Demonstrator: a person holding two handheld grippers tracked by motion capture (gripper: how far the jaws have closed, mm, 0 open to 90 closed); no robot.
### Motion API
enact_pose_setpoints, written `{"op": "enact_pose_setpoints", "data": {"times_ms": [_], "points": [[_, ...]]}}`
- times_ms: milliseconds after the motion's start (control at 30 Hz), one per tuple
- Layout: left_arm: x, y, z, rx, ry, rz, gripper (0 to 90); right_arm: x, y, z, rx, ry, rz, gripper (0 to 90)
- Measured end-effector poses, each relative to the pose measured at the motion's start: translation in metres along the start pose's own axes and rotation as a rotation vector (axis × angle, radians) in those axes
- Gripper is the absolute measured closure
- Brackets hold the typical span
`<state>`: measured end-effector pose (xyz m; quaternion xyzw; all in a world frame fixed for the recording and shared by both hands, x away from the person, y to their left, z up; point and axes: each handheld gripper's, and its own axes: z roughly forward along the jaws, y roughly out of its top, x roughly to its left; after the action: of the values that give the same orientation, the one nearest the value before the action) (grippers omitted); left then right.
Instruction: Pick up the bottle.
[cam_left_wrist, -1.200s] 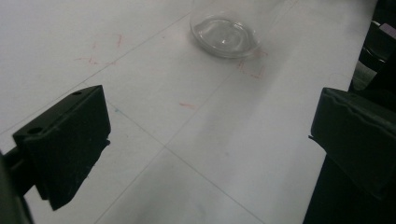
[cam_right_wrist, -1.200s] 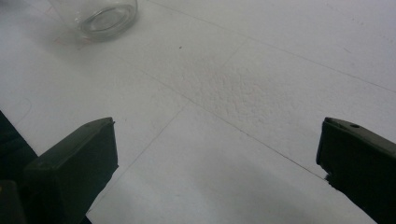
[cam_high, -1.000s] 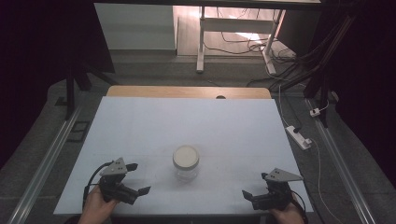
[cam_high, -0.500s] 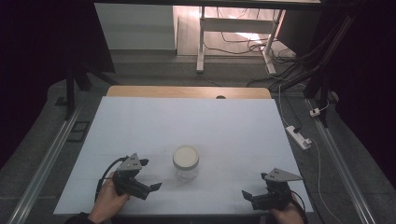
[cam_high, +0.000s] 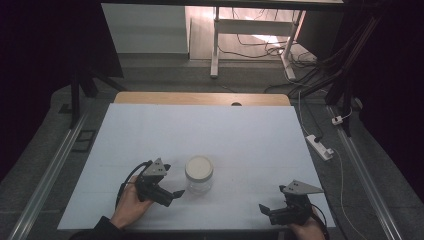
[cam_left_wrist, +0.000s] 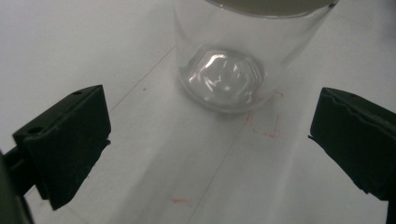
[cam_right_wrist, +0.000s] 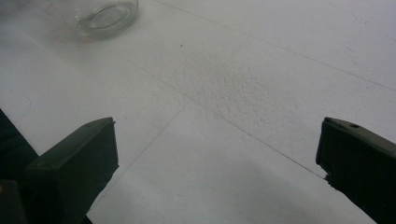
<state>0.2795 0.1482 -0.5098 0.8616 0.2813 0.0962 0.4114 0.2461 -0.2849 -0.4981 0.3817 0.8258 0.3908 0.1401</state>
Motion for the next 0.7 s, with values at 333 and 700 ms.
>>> {"op": "enact_pose_setpoints", "data": {"times_ms": [333,700], "points": [[0.001,0.016,0.023,-0.019,-0.068,0.025,0.0,0.0,0.0,0.0,0.002,0.001,-0.001,0.0],[-0.003,0.031,0.045,-0.014,-0.07,0.079,0.0,0.0,0.0,0.001,0.003,0.002,-0.001,0.0]]}}
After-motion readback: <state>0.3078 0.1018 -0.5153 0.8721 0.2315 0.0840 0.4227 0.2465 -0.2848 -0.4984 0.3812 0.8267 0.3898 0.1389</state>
